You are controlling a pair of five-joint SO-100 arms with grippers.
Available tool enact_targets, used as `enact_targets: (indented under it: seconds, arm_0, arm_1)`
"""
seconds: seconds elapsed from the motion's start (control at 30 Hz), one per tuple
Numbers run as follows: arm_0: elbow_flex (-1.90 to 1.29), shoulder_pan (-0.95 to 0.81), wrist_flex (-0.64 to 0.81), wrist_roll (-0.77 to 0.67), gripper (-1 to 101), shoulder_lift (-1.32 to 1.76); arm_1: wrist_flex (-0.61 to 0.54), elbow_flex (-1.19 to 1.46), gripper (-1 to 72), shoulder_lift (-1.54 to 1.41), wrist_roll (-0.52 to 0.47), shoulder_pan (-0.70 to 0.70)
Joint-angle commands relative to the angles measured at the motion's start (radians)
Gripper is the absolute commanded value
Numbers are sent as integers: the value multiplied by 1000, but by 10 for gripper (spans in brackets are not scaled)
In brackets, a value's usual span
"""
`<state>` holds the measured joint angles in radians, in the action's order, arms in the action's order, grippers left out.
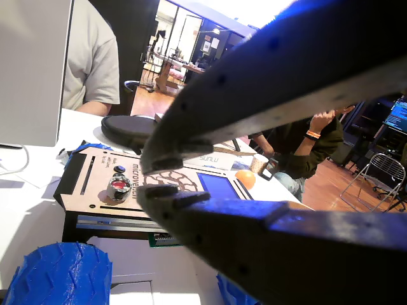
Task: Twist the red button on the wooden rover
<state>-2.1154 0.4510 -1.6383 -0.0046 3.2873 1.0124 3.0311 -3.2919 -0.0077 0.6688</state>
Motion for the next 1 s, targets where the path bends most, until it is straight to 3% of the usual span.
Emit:
enact_targets:
  seconds: [0.0, 0.97]
  arm_0:
    - [8, 15, -51, 3, 1, 98]
    - [9, 15, -15, 5, 1, 32]
  arm_1:
    - [5, -8, 3, -5, -5, 6]
    - [5, -8, 3, -5, -5, 6]
